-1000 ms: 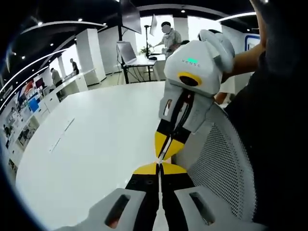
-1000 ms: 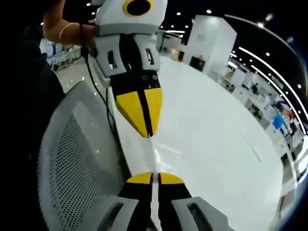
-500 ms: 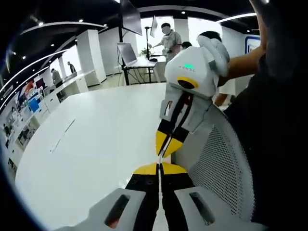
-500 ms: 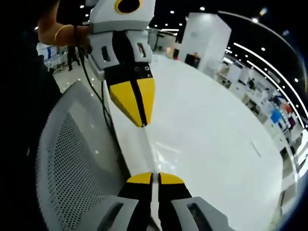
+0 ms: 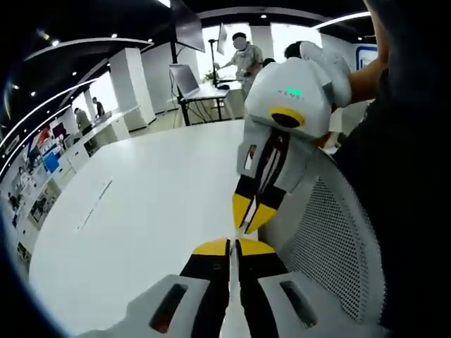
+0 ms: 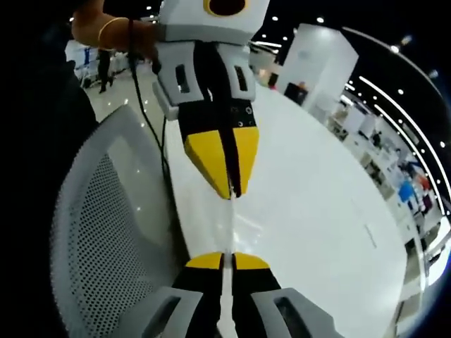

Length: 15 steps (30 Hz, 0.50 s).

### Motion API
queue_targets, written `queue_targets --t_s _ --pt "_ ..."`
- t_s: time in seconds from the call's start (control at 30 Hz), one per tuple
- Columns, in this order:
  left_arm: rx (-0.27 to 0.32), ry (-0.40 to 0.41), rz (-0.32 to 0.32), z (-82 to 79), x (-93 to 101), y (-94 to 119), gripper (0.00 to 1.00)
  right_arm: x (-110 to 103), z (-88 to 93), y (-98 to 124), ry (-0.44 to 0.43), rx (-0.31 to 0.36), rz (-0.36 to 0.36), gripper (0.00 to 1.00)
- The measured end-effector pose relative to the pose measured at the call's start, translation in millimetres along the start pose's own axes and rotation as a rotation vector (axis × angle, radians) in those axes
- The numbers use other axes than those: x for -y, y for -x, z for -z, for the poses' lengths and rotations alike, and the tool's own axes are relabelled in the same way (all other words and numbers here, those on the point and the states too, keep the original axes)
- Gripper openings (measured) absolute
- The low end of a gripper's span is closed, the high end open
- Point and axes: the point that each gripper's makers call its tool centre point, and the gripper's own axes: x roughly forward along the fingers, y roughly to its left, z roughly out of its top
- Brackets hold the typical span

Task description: Open the resealable bag by pulling the two sides of the seal apart until the entire bag opening is separated and visibly accessible.

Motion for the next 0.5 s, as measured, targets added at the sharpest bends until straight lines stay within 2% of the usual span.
queue_targets --t_s 0.2,0.3,0.5 --pt "-0.022 -0.035 0.026 -1.0 6.6 -8 0.01 -4 -7.2 -2 0.005 0.018 -0.012 0.0" --pt "-0.056 -0.061 0.028 4.6 7.1 -9 0.03 -4 -8.8 -1 0.003 0.025 -0.013 0.0" --pt "-0.081 -0.072 0.041 11.4 8.5 -9 0.04 -2 -9.5 -1 -0.001 0.031 -0.008 0.0"
